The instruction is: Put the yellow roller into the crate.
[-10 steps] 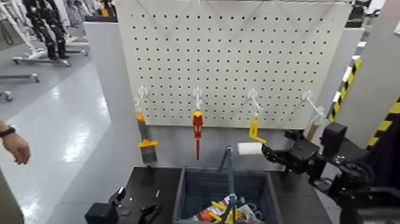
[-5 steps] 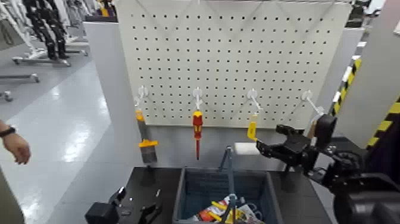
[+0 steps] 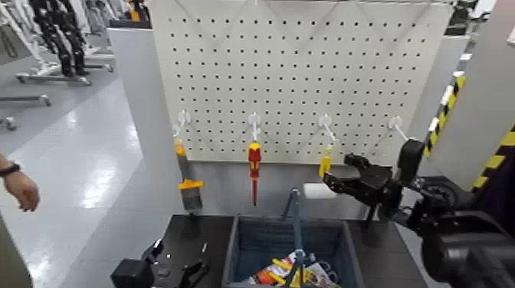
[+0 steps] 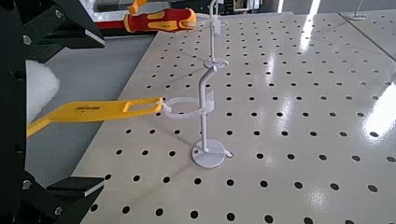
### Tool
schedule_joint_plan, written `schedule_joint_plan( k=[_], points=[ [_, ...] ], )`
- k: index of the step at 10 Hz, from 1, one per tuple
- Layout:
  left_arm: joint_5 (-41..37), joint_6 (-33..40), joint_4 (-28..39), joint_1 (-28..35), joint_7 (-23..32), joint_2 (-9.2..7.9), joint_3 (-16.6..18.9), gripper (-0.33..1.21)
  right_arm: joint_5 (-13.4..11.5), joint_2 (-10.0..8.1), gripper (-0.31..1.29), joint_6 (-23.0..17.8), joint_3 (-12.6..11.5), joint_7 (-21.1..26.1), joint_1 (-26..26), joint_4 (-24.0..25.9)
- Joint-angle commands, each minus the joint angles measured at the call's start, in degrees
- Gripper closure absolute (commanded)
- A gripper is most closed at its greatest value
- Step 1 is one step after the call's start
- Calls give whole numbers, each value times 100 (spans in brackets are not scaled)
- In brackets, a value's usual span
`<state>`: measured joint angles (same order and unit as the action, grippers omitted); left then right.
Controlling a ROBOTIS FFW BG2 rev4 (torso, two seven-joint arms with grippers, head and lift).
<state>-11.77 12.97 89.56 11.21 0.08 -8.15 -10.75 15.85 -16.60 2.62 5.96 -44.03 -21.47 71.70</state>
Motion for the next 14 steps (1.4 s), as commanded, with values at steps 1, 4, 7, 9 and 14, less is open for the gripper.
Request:
schedule_joint_plan(
  k=[1,4,7,9,14],
  points=[
    [-1,-5,0,-13,-8,-2,-6,12,103,-36,61,-60,168,-88,-209,-306],
    [-1,-14,0,-13,-8,-2,-6,12,138,-36,117,63,256,-79,-261,-367],
    [-18,-14,0,-5,-8,-2,-6,12,173,-36,126,81,265,-70,-253,-359],
    [-18,-14,0,-5,-17,-2,3,12,235,-27,126,55,247,-106,-235,-332],
    [-18,-14,9,13,-17,-2,12,12,199,78,126,248,-122,-255,169,283]
  ],
)
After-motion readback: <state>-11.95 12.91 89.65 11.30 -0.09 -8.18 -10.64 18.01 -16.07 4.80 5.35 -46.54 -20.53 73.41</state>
